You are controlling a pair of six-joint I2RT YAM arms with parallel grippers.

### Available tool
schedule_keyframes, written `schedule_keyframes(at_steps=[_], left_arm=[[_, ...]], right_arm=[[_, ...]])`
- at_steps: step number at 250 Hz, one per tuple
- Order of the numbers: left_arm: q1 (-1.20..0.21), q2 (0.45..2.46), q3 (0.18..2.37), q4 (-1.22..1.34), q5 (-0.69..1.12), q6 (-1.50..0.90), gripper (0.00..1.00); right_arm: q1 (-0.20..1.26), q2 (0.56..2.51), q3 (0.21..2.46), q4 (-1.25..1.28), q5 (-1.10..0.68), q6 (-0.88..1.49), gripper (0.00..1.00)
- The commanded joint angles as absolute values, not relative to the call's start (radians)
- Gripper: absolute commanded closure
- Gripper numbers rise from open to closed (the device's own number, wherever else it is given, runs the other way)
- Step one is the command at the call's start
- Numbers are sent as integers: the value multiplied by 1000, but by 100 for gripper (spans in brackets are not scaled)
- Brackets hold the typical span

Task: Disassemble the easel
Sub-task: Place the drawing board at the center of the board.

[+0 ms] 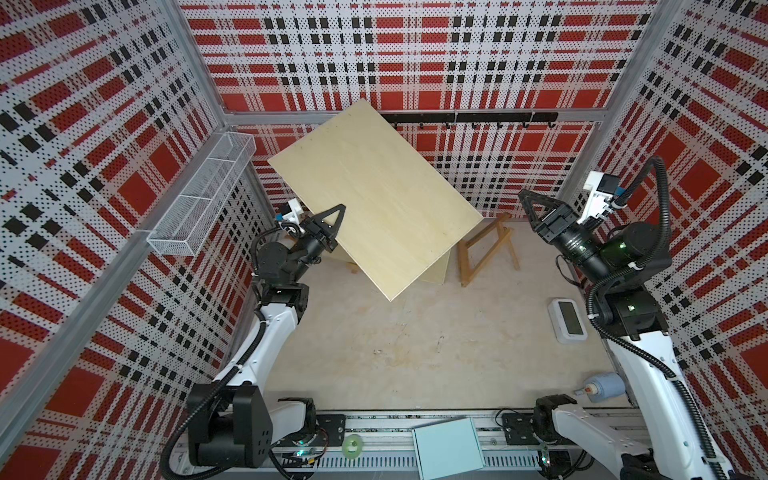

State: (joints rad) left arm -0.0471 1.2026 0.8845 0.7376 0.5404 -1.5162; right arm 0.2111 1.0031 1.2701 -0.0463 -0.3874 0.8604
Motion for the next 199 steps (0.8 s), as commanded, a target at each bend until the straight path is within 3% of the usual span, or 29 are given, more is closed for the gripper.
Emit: schedule_keyframes(at_steps=[1,34,80,199], left_arm=[[-85,1095,915,802,381,-1508,100],[-124,1063,937,690,345,-1466,100],[-171,1018,933,567,237,-1464,100],[-260,900,893,490,55,-1421,100]], right_arm=[[320,1023,1169,27,-258,918,32],[441,1056,1128,99,-246,949,30],[479,1059,1015,279,-242,1048,31],[538,1039,931,253,-173,1116,31]])
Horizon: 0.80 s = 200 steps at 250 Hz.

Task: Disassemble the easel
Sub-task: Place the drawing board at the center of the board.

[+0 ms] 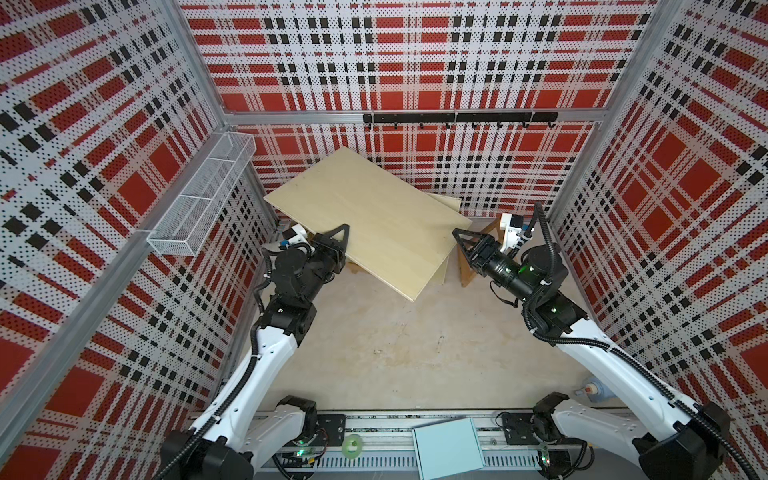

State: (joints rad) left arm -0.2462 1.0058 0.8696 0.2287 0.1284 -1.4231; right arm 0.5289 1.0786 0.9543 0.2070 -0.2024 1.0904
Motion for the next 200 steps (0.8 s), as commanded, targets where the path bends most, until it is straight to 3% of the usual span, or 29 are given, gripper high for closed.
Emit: schedule_keyframes(at_steps=[1,128,172,200], left_arm=[[-260,899,893,490,53,-1421,100],[-287,846,891,487,24,-1415,100],[-293,831,896,488,26,-1427,100],[-296,812,901,454,27,-1414,100]], right_arm=[[538,1038,930,253,-173,1116,31],[598,1143,955,337,-184,1166,30],[614,1224,968,443,-211,1219,39],[619,1252,973,508,-207,1234,50]])
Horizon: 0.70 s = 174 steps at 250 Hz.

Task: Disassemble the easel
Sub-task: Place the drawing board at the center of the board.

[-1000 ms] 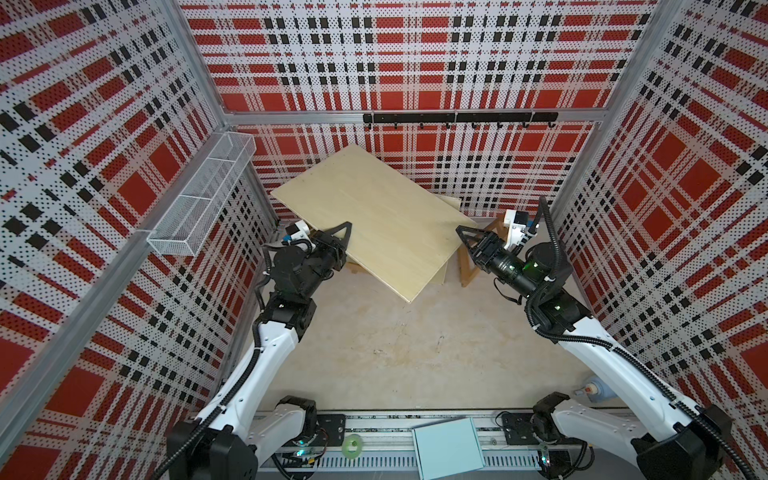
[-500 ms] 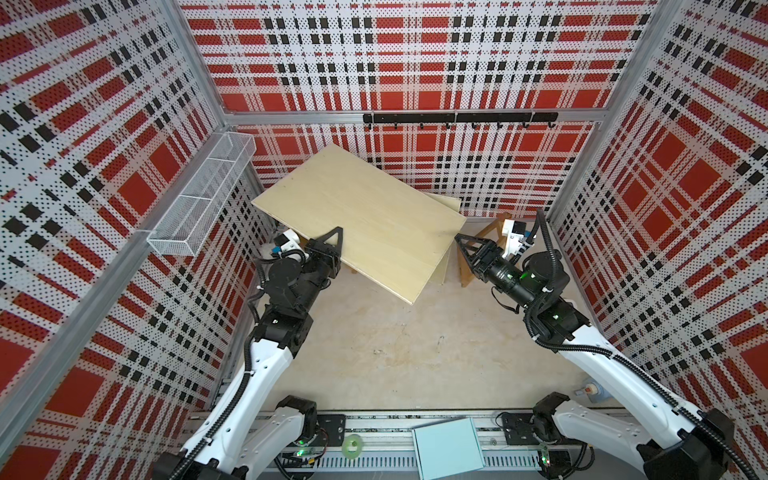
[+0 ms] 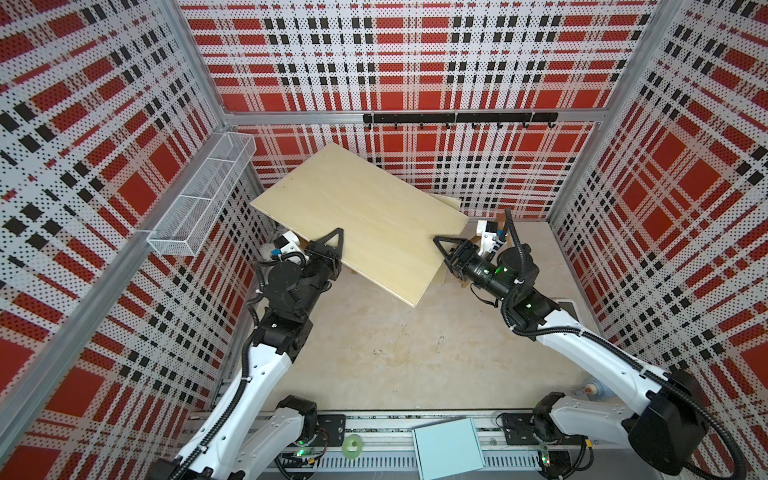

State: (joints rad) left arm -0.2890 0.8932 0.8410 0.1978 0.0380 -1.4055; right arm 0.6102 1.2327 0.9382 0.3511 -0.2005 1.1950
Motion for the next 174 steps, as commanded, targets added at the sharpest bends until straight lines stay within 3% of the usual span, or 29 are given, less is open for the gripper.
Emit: schedule_keyframes(at_steps=[1,22,64,79,123,145,174], left_arm=[[-296,811,902,449,26,-1413,100],[-296,790,897,377,8,-1392,100],[-295,758,855,335,-12,-1379,100],[-296,751,856,303,-5,-1352,79],[-296,750,879,209,75,-1257,46],[-296,745,892,153,109,-1216,33],[-289,735,917,59,146,-1156,25]], right_arm=[[619,1253,974,509,-205,1234,51],[627,1256,976,531,-176,1220,66],[635,1257,959,576,-153,1232,85],[634,1259,952,598,-155,1241,100],[633,1242,948,619,-168,1252,100],[633,1245,952,652,-188,1274,100],[633,1252,930,734,-181,1346,100]])
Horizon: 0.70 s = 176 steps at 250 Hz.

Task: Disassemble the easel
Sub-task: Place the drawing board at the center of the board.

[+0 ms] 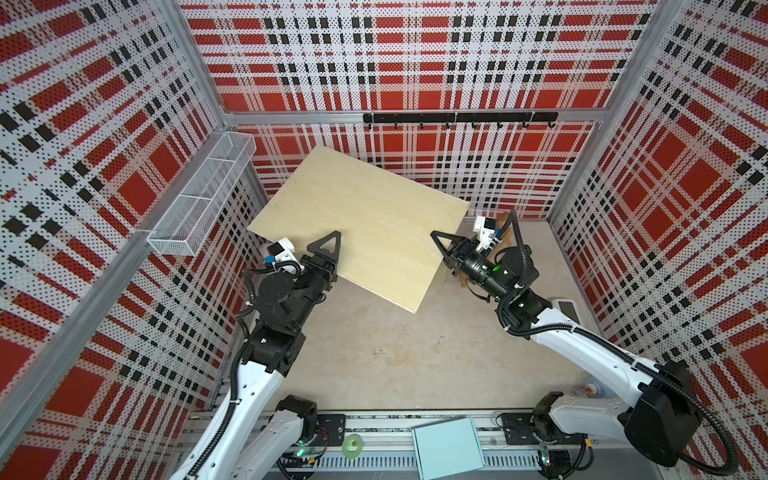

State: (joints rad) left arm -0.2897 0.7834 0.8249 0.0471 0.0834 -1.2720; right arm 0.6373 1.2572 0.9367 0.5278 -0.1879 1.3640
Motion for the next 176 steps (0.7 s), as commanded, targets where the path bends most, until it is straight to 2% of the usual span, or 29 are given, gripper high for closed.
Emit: schedule_keyframes(at_steps=[1,51,115,176], left_arm=[[-289,735,918,55,147,-1154,24],[-215,709,983,-303,177,-872,15],[-72,559,927,-433,209,-788,14],[-2,569,1067,-717,185,-607,12]], right_arm=[[633,1253,928,737,-180,1350,100],[635,1257,920,807,-138,1402,100],[635,1241,914,780,-176,1410,100],[646,1289,946,779,-249,1426,100]])
